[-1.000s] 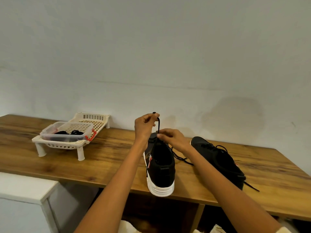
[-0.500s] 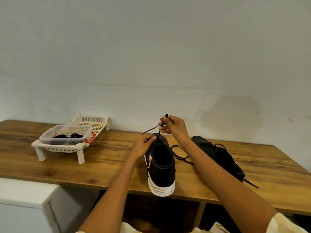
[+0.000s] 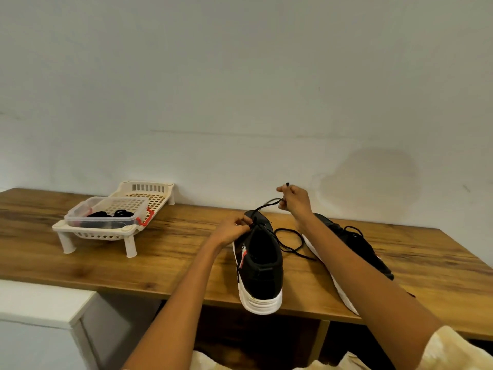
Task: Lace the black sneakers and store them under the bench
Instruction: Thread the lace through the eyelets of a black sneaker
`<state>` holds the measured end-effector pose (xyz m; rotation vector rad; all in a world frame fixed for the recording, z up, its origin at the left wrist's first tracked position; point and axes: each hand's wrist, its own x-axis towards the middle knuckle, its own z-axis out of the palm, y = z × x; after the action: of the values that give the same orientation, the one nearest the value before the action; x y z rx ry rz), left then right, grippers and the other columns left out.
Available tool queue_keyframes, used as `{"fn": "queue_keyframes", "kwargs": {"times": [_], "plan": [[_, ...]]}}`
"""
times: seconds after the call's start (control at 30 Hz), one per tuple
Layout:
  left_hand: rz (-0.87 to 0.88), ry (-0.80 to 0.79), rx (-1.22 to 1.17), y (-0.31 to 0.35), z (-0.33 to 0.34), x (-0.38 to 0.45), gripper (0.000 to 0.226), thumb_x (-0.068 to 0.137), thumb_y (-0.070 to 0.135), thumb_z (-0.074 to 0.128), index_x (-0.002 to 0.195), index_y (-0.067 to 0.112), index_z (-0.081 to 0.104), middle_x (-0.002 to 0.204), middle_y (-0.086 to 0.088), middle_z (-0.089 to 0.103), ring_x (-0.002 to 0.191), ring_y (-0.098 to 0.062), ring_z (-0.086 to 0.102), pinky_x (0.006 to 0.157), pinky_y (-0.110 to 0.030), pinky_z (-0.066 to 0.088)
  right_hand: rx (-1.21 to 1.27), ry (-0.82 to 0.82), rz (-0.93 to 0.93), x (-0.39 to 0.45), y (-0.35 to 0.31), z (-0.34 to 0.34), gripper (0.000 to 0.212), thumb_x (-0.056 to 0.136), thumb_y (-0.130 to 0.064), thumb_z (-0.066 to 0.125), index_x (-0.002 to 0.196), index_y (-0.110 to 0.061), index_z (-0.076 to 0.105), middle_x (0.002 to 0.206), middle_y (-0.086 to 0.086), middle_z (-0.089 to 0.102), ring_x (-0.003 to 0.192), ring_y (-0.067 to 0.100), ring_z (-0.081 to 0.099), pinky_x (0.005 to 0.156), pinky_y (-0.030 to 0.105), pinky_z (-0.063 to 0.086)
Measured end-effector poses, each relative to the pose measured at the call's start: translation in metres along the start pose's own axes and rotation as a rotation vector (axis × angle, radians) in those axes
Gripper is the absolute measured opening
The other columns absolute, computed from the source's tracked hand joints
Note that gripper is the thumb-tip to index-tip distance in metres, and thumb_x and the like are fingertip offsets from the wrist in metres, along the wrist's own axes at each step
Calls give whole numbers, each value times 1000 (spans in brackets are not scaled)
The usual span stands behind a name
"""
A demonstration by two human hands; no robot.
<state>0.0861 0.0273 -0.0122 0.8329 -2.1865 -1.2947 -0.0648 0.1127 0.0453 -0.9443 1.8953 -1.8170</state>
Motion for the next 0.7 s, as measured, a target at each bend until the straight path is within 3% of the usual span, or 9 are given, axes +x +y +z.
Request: {"fn": "queue_keyframes", "kwargs": {"times": [0.1, 0.2, 0.27, 0.33, 0.4, 0.47, 0.53, 0.6, 0.7], "plan": [[52, 54, 92, -7, 0, 3, 15, 90, 16, 60, 103, 19, 66, 100, -1, 63, 90, -13, 56, 83, -28, 48, -284, -20, 49, 1, 25, -6, 19, 99, -11, 42, 91, -9, 59, 63, 2, 49, 55, 21, 45, 65, 41, 44], [76, 100, 115, -10, 3, 3, 12, 89, 21, 63, 100, 17, 66, 97, -3, 63, 87, -14, 55, 82, -30, 46, -703, -174, 93, 3, 39, -11, 16, 96, -6, 41, 85, -5, 53, 78, 12, 46, 61, 25, 43, 63, 43, 41], [91, 108, 128, -9, 6, 4, 10, 91, 21, 60, 99, 15, 63, 93, -4, 61, 84, -14, 53, 78, -29, 44, -903, -209, 69, -2, 35, -12, 14, 97, -14, 44, 96, -1, 49, 103, 14, 40, 71, 29, 51, 67, 38, 41], [83, 92, 126, -5, 10, 3, 6, 93, 21, 54, 95, 17, 58, 89, -4, 58, 81, -15, 52, 77, -32, 44, -981, -88, -106, -11, 25, -7, 34, 96, -31, 49, 117, -4, 50, 124, 13, 38, 96, 31, 56, 73, 36, 44], [61, 79, 77, -2, 14, 2, 7, 94, 22, 50, 91, 18, 55, 87, -5, 58, 80, -17, 53, 76, -36, 46, -930, -112, -251, -17, 12, 4, 46, 90, -51, 54, 113, -11, 60, 119, 8, 52, 99, 25, 58, 77, 37, 49], [55, 74, 50, -1, 15, 0, 13, 95, 22, 47, 97, 14, 57, 95, -9, 61, 87, -21, 58, 81, -40, 49, -894, -335, -195, -18, 3, 17, 51, 83, -59, 57, 100, -12, 71, 102, 6, 68, 90, 20, 62, 78, 36, 52], [43, 78, 34, -2, 14, 0, 16, 96, 23, 47, 100, 11, 57, 103, -15, 62, 96, -27, 60, 87, -46, 50, -874, -427, -119, -16, 2, 24, 43, 82, -51, 65, 96, -12, 74, 93, 6, 71, 85, 19, 64, 76, 33, 52], [27, 78, 1, -1, 14, -1, 12, 96, 24, 50, 97, 15, 57, 104, -17, 63, 99, -29, 61, 88, -47, 50, -803, -365, -81, -14, 5, 24, 33, 82, -38, 69, 91, -8, 75, 82, 8, 68, 75, 18, 61, 66, 31, 48], [19, 86, -19, 3, 14, -1, 7, 96, 19, 51, 91, 19, 56, 97, -12, 62, 93, -24, 59, 85, -40, 50, -350, -344, 148, -19, 11, 19, 18, 84, -24, 66, 79, -6, 67, 71, 4, 55, 61, 12, 47, 55, 24, 37]]}}
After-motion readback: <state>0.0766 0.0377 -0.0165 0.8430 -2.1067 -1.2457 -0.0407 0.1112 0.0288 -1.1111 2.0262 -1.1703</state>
